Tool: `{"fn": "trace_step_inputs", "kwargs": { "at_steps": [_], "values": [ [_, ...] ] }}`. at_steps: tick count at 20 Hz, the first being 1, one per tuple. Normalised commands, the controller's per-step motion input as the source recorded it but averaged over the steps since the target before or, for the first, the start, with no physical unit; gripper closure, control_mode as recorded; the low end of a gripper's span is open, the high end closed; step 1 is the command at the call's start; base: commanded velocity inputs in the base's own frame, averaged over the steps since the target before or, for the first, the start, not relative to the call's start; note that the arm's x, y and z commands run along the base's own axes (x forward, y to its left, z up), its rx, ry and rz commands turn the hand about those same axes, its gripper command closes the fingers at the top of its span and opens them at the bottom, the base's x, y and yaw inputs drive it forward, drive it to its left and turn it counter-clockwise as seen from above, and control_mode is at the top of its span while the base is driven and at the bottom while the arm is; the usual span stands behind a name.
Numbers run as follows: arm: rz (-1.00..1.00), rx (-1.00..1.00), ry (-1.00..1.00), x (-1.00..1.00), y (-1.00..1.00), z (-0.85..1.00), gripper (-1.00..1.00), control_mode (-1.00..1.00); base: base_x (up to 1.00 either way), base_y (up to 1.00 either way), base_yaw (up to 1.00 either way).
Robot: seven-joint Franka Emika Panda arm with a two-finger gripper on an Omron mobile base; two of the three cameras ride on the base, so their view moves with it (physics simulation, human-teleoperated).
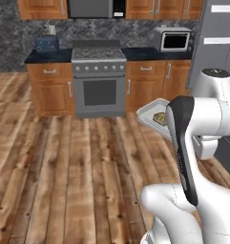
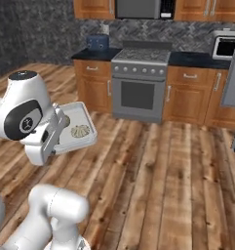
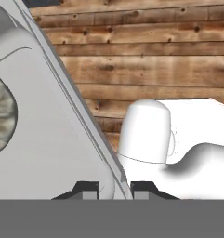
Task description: Place two dumplings into each of the tupperware containers and then place the containers in the fridge.
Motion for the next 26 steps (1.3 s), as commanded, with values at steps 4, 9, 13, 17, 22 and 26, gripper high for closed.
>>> {"fn": "trace_step_inputs", "kwargs": {
  "at_steps": [4,9,13,17,22,26],
  "values": [
    [0.0,0.0,0.0,0.0,0.0,0.0,1.0,1.0,1.0,0.56,-0.1],
    [0.0,0.0,0.0,0.0,0.0,0.0,1.0,1.0,1.0,0.05,-0.2],
    [0.0,0.0,0.0,0.0,0.0,0.0,1.0,1.0,1.0,-0.09,-0.42],
    [0.0,0.0,0.0,0.0,0.0,0.0,1.0,1.0,0.87,0.01,-0.59],
    [0.0,0.0,0.0,0.0,0.0,0.0,1.0,1.0,0.75,0.21,-0.65],
    [0.0,0.0,0.0,0.0,0.0,0.0,1.0,1.0,0.62,0.51,-0.72]
  ]
}}
